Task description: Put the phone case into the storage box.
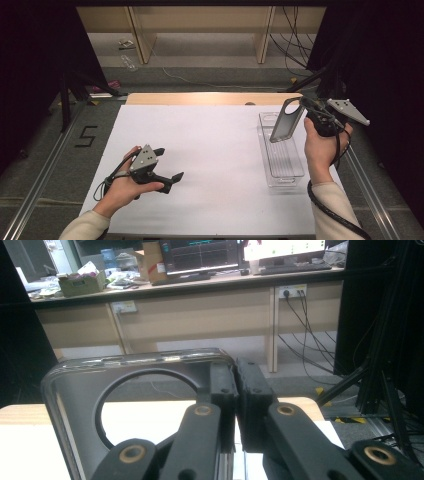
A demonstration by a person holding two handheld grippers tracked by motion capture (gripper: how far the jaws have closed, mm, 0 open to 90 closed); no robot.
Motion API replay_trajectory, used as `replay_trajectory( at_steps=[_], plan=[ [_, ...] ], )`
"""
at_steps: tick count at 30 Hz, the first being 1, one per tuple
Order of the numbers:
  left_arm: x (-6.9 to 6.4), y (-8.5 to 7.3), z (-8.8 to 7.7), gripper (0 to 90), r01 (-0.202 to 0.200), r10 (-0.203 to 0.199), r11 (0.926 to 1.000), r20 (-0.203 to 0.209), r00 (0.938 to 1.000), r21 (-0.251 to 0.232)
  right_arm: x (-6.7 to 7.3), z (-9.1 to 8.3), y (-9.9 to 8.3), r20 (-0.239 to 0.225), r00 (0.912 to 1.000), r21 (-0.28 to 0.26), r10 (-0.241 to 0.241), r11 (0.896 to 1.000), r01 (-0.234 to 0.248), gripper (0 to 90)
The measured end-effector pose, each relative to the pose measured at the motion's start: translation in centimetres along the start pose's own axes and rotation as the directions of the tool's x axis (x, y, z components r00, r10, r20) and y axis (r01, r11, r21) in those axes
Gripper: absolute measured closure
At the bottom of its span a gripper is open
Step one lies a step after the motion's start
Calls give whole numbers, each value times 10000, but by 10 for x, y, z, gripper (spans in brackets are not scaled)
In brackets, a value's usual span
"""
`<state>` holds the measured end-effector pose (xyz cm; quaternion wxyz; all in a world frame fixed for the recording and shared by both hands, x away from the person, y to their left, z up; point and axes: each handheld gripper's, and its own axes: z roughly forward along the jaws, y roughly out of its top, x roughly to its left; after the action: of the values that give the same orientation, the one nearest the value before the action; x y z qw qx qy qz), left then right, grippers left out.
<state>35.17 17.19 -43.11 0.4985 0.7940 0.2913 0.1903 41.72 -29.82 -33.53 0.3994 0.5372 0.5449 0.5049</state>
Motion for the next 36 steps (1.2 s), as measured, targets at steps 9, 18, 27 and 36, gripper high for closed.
replay_trajectory(
  at_steps=[9, 18, 27, 36],
  plan=[
    [0, 0, 0, 0, 0, 0, 10000, 1, 10000, -9, 0, 5, 4, 54, 9999, 140, -140, 9998, 139, 875],
    [0, 0, 0, 0, 11, -11, 10000, 3, 10000, -12, 0, 10, 4, 86, 9998, 297, -164, 9994, 161, 875],
    [0, 1, 0, 0, -2, 2, 10000, -8, 10000, -17, 0, 15, 6, 144, 9996, 418, -245, 9988, 239, 874],
    [0, 0, 0, 0, 7, -7, 10000, -7, 10000, -21, 1, 20, 6, 174, 9994, 487, -311, 9984, 302, 875]
  ],
)
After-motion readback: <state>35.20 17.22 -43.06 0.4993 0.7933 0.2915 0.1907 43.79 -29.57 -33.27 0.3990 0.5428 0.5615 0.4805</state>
